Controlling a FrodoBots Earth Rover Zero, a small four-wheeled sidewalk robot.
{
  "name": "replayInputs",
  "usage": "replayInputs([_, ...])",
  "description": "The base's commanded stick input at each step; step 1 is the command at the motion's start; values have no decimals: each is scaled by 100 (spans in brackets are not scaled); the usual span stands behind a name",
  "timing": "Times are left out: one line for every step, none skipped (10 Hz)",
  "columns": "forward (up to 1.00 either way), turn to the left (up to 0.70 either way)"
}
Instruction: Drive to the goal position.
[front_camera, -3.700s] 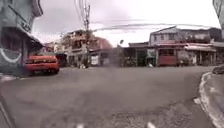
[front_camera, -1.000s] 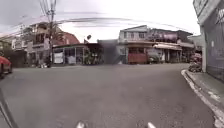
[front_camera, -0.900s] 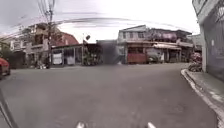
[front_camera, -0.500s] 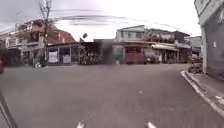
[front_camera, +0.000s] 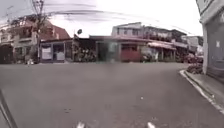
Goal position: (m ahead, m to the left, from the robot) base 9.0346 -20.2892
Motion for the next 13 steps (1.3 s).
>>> replayInputs([70,-14])
replayInputs([70,-14])
replayInputs([70,-13])
replayInputs([70,-13])
replayInputs([70,-13])
replayInputs([70,-13])
replayInputs([70,-14])
replayInputs([70,-14])
replayInputs([70,-14])
replayInputs([70,-13])
replayInputs([70,-13])
replayInputs([70,-13])
replayInputs([70,-14])
